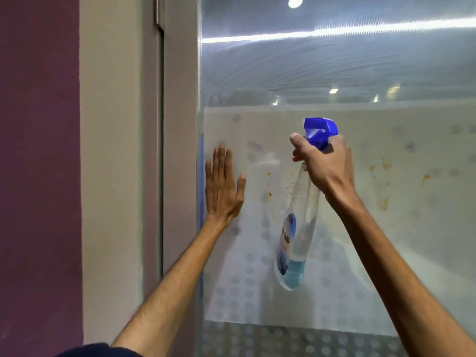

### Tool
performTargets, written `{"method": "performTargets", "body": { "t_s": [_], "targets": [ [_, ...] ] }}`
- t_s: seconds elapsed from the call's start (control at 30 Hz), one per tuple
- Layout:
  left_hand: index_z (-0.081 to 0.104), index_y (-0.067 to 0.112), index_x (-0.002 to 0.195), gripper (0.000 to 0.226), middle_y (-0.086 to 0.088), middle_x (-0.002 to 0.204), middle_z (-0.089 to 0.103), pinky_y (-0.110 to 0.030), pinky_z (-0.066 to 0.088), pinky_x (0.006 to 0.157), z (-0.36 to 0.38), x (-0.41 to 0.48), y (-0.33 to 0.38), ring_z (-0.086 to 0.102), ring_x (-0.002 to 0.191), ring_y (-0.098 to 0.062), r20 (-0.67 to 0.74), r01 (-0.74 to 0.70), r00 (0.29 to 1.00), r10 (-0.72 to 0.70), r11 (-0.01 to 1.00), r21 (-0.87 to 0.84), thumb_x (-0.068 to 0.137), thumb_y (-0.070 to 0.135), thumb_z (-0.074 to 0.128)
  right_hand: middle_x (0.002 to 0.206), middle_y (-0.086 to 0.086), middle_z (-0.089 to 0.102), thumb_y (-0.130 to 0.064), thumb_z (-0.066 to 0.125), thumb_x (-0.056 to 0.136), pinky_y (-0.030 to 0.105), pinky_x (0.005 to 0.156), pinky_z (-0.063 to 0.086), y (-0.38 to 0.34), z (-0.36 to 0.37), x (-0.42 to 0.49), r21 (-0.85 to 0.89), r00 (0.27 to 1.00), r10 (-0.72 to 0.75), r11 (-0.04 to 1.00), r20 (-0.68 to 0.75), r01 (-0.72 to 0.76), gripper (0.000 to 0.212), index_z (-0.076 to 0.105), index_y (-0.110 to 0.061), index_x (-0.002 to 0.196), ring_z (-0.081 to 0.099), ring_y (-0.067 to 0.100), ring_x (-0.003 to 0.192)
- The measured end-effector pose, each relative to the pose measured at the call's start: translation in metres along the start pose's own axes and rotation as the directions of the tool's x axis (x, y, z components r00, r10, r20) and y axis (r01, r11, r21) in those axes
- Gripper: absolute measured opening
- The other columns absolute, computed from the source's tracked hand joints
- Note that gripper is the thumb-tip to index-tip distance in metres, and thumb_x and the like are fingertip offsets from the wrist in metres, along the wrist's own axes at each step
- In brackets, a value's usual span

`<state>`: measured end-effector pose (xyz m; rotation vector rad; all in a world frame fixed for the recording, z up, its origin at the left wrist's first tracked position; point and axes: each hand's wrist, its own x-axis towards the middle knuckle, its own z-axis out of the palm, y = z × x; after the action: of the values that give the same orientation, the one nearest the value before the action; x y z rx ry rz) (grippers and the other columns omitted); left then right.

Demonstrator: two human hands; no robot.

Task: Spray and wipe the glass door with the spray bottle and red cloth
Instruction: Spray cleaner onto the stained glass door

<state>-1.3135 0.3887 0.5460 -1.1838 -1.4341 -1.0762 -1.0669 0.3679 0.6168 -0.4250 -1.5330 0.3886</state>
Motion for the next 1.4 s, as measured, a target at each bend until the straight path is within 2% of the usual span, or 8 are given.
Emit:
{"method": "performTargets", "body": {
  "t_s": [0.13,0.23,0.37,0.67,0.87,1.03,1.2,1.4],
  "targets": [
    [0.017,0.002,0.156,0.068,-0.016,0.166,0.011,-0.042,-0.002,0.126,0.000,0.000,0.000,0.007,0.155,-0.026,-0.014,-0.013,1.000,0.013,1.000,-0.002,0.100,0.039,0.029,0.078,0.027,0.069,-0.043,0.060,0.086,0.050,0.077,0.057,0.003,-0.001,0.001,-0.062,1.000,-0.005,0.998,-0.031,0.003,0.049,0.064,0.005,0.077,0.067,0.043,0.073],
    [0.016,0.002,0.156,0.068,-0.016,0.166,0.010,-0.042,-0.002,0.126,-0.001,0.000,0.001,0.006,0.155,-0.026,-0.018,-0.014,1.000,0.014,1.000,-0.003,0.100,0.038,0.030,0.079,0.020,0.070,-0.043,0.058,0.083,0.047,0.079,0.057,0.003,-0.001,0.000,-0.086,0.998,0.008,0.996,-0.060,-0.013,0.044,0.065,0.000,0.075,0.068,0.039,0.074],
    [0.016,0.003,0.157,0.068,-0.016,0.166,0.010,-0.040,-0.004,0.126,-0.002,0.000,-0.001,0.005,0.155,-0.025,-0.020,-0.011,1.000,0.011,1.000,0.010,0.100,0.038,0.029,0.067,0.011,0.071,-0.034,0.063,0.083,0.052,0.074,0.059,0.006,-0.003,-0.003,-0.044,0.998,0.046,0.998,-0.053,-0.048,0.035,0.066,0.000,0.072,0.069,0.037,0.069],
    [0.011,0.001,0.157,0.077,-0.017,0.166,0.006,-0.046,0.000,0.126,-0.003,-0.004,0.009,0.001,0.155,-0.027,0.004,0.016,1.000,-0.017,1.000,0.022,0.098,0.049,0.027,0.066,0.002,0.074,-0.040,0.065,0.084,0.047,0.077,0.058,0.028,-0.037,-0.010,-0.135,0.984,0.175,0.975,-0.039,-0.178,0.037,0.074,-0.009,0.068,0.072,0.026,0.071],
    [0.018,-0.003,0.155,0.078,-0.019,0.165,0.011,-0.045,-0.001,0.126,0.007,-0.027,0.064,0.006,0.154,-0.031,-0.009,-0.068,0.998,0.067,0.996,-0.050,0.097,0.047,0.034,0.068,0.004,0.074,-0.039,0.064,0.083,0.043,0.078,0.057,0.039,-0.058,-0.004,-0.133,0.972,0.216,0.965,-0.094,-0.227,0.036,0.073,-0.007,0.069,0.073,0.027,0.074],
    [0.021,-0.002,0.154,0.077,-0.018,0.165,0.013,-0.045,0.003,0.126,0.023,-0.027,0.128,0.008,0.154,-0.030,0.005,-0.110,0.994,0.112,0.987,-0.121,0.096,0.044,0.041,0.067,-0.002,0.074,-0.041,0.064,0.085,0.040,0.083,0.057,0.051,-0.074,-0.005,-0.118,0.962,0.238,0.960,-0.131,-0.253,0.037,0.073,-0.009,0.068,0.074,0.017,0.070],
    [0.016,0.000,0.156,0.078,-0.016,0.166,0.008,-0.043,0.002,0.127,0.046,-0.042,0.165,0.002,0.155,-0.027,0.065,-0.089,0.993,0.098,0.987,-0.131,0.097,0.045,0.039,0.066,-0.003,0.074,-0.041,0.064,0.083,0.037,0.084,0.058,0.063,-0.095,-0.002,-0.115,0.952,0.255,0.954,-0.169,-0.275,0.034,0.074,-0.011,0.068,0.074,0.014,0.069],
    [0.016,-0.001,0.156,0.077,-0.015,0.166,0.007,-0.041,0.003,0.127,0.065,-0.062,0.177,0.004,0.155,-0.026,0.103,-0.054,0.992,0.066,0.992,-0.117,0.097,0.045,0.039,0.066,0.000,0.074,-0.038,0.063,0.082,0.037,0.078,0.055,0.066,-0.117,0.017,-0.201,0.969,0.204,0.952,-0.142,-0.230,0.032,0.073,-0.013,0.066,0.072,0.021,0.072]
  ]
}}
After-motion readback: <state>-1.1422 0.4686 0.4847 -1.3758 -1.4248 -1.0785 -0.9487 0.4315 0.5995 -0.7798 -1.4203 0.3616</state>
